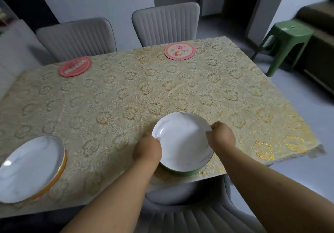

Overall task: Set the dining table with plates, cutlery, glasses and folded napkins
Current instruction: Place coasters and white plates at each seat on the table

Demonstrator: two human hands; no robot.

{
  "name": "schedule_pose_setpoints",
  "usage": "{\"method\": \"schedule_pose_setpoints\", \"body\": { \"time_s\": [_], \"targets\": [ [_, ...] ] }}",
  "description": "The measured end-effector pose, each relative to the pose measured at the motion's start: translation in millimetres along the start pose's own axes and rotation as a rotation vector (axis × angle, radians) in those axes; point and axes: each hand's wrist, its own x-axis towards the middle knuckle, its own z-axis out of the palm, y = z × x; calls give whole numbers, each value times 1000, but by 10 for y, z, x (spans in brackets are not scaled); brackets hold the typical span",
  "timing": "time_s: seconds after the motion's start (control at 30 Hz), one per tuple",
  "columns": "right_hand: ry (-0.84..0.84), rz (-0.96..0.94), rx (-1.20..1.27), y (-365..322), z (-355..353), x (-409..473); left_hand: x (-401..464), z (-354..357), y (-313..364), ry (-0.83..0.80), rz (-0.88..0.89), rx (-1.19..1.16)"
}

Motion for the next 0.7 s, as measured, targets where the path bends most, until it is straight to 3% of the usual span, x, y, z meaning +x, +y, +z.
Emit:
{"method": "schedule_pose_setpoints", "body": {
  "time_s": [0.13,0.37,0.7],
  "targets": [
    [19,55,-23,-29,20,-38,24,-50,-35,-76,28,108],
    [22,158,-8,-63,-47,-81,4,-143,-56,-31,57,-166],
    [157,86,122,-226,-604,-294,-232,-580,152,43,114,-616]
  ]
}}
